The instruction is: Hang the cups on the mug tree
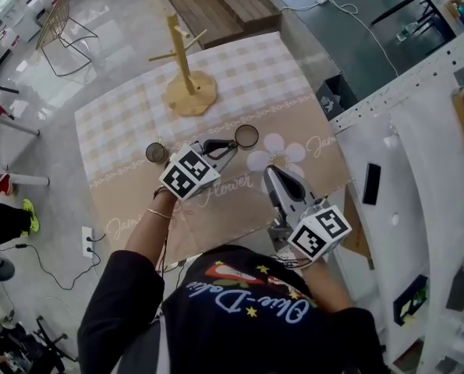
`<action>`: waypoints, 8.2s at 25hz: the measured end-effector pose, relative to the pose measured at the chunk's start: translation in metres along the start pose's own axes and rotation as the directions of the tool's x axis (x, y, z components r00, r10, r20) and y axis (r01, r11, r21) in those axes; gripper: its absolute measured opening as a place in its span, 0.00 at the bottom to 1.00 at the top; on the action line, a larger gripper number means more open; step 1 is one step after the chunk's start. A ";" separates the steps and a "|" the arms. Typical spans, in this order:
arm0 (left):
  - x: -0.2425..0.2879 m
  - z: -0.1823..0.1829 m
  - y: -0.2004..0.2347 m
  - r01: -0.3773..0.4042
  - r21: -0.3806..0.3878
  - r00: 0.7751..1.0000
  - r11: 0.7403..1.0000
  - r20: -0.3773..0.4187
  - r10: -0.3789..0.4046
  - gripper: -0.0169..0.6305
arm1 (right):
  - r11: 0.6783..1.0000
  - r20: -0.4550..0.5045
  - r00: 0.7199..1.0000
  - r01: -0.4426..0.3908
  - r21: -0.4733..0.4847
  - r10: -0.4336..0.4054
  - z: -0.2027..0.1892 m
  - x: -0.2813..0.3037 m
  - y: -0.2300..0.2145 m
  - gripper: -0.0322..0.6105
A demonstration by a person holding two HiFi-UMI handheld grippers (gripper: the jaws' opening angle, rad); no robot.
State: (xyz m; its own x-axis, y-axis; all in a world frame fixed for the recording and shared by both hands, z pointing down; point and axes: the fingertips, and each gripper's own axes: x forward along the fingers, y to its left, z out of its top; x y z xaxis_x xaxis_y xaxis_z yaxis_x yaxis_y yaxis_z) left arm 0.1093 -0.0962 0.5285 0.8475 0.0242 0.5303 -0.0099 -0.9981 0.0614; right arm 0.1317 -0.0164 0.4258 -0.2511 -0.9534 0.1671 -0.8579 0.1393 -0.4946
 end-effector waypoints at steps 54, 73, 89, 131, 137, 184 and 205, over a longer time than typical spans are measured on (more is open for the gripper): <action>-0.093 0.019 -0.031 -0.054 -0.015 0.996 0.998 0.063 0.055 0.10 | 0.997 0.064 0.998 0.003 -0.076 0.002 -0.008 -0.015 0.067 0.07; -0.077 0.066 -0.024 -0.172 -0.098 0.977 0.980 0.108 0.182 0.10 | 0.996 0.102 0.992 -0.066 -0.064 0.072 0.048 -0.018 0.014 0.07; -0.072 0.089 -0.014 -0.248 -0.169 0.961 0.954 0.085 0.265 0.10 | 0.983 0.096 0.978 -0.186 -0.004 0.185 0.065 0.003 -0.004 0.07; -0.053 0.133 -0.001 -0.454 -0.412 0.831 0.790 0.125 0.543 0.10 | 0.887 -0.027 0.887 -0.461 0.007 0.461 0.095 0.035 -0.038 0.07; -0.052 0.141 -0.007 -0.473 -0.426 0.809 0.772 0.137 0.571 0.10 | 0.877 -0.030 0.876 -0.481 0.009 0.481 0.097 0.034 -0.041 0.07; -0.052 0.170 0.041 -0.307 -0.486 0.860 0.818 0.226 0.457 0.10 | 0.903 0.104 0.902 -0.427 0.055 0.420 0.129 0.088 -0.043 0.07; -0.049 0.168 0.074 -0.247 -0.558 0.848 0.793 0.272 0.455 0.10 | 0.908 0.101 0.907 -0.415 0.051 0.409 0.138 0.120 -0.050 0.07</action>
State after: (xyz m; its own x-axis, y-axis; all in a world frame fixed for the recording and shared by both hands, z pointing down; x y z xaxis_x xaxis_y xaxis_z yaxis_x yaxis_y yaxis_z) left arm 0.1564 -0.1809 0.3649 0.8584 -0.4489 0.2481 -0.5127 -0.7652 0.3894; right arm 0.2064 -0.1746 0.3527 -0.5332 -0.8349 -0.1369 -0.6519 0.5086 -0.5625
